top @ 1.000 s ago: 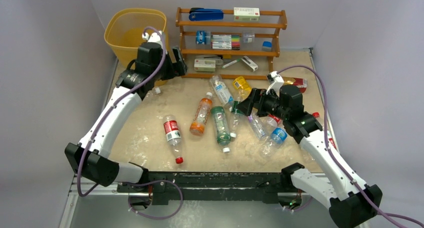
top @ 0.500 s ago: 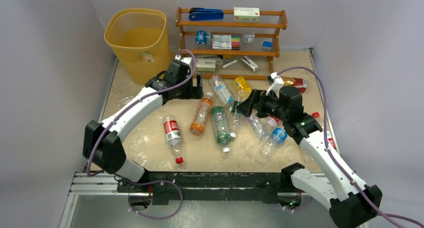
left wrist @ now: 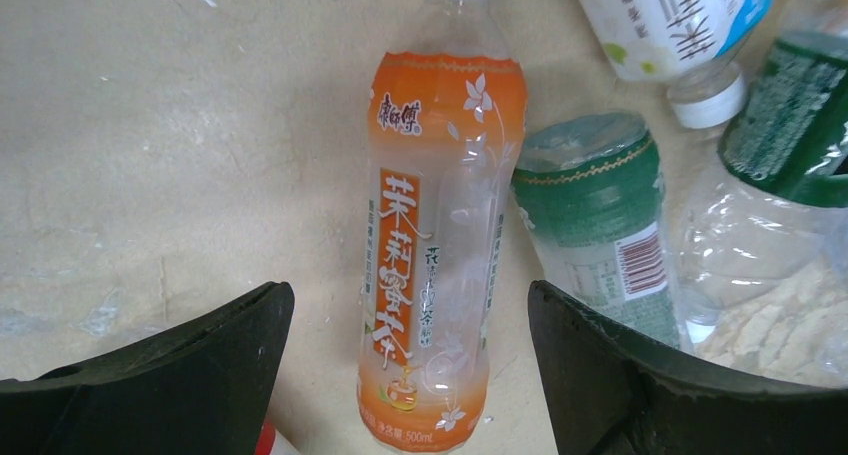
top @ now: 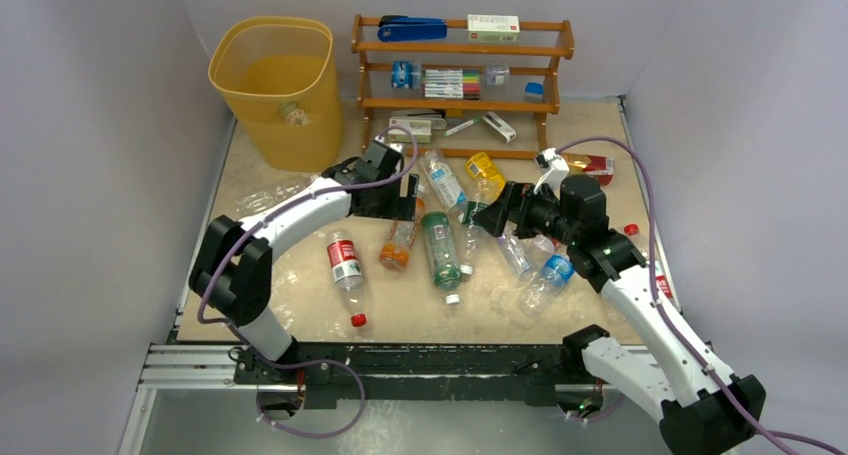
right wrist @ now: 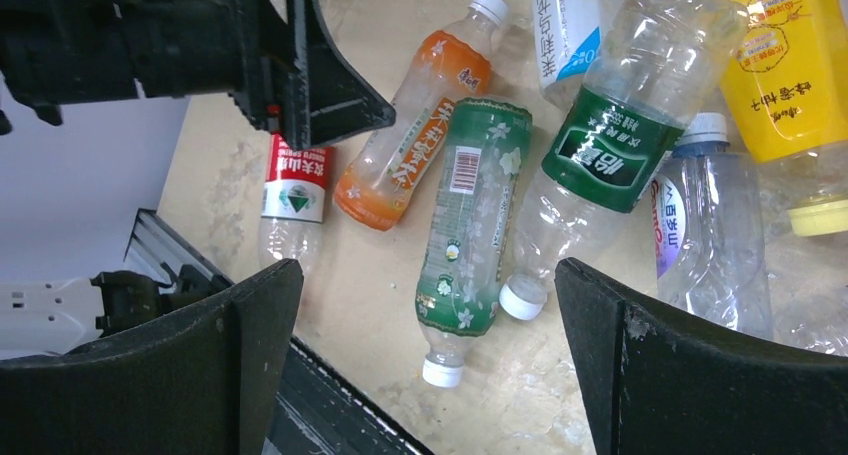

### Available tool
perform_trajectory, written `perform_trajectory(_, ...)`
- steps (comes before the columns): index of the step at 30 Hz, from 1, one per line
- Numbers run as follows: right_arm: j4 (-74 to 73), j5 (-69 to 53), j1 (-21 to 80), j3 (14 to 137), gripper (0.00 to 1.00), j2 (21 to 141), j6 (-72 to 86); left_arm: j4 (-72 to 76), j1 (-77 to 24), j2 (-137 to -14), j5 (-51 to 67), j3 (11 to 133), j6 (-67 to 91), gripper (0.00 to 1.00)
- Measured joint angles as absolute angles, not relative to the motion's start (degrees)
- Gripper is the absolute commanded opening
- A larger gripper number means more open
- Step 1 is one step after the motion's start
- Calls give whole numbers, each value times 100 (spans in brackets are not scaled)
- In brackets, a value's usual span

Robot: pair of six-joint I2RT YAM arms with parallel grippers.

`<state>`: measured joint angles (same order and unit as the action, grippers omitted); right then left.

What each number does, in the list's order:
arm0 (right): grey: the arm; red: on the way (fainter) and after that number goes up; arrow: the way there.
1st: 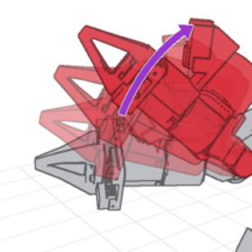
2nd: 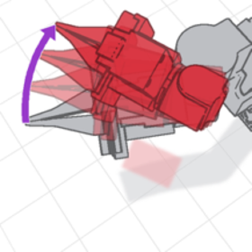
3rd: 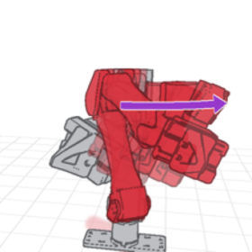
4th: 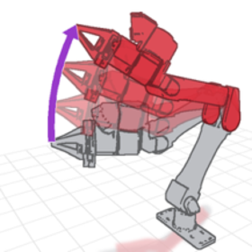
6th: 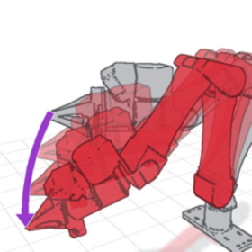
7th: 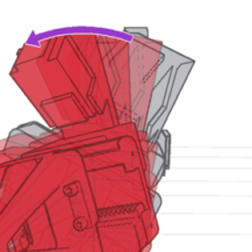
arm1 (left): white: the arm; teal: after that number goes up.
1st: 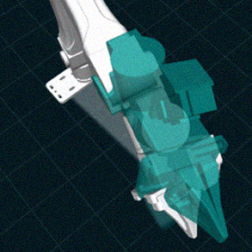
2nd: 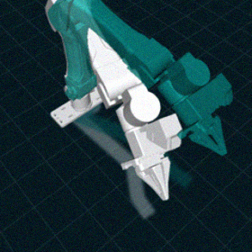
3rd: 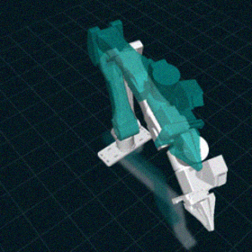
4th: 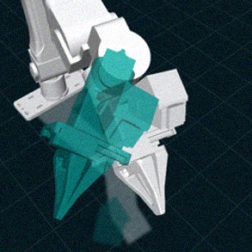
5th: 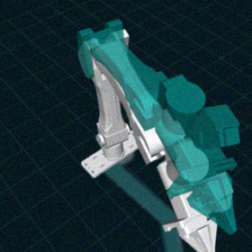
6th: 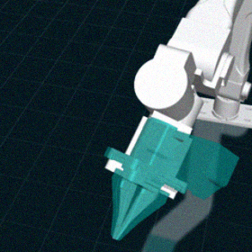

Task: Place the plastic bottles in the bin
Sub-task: Pick up the plastic bottle at the center of the board.

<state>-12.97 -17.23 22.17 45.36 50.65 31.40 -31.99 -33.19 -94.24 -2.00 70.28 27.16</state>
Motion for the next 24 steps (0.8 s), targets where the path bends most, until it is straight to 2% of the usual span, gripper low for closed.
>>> perform_trajectory(17, -1299, -1745, 2217, 4475, 100, 5030, 3140, -2982, -3542, -10018, -471, 6834, 2683, 85)
perform_trajectory(24, -1299, -1745, 2217, 4475, 100, 5030, 3140, -2915, -3566, -10119, -475, 6818, 2689, 78)
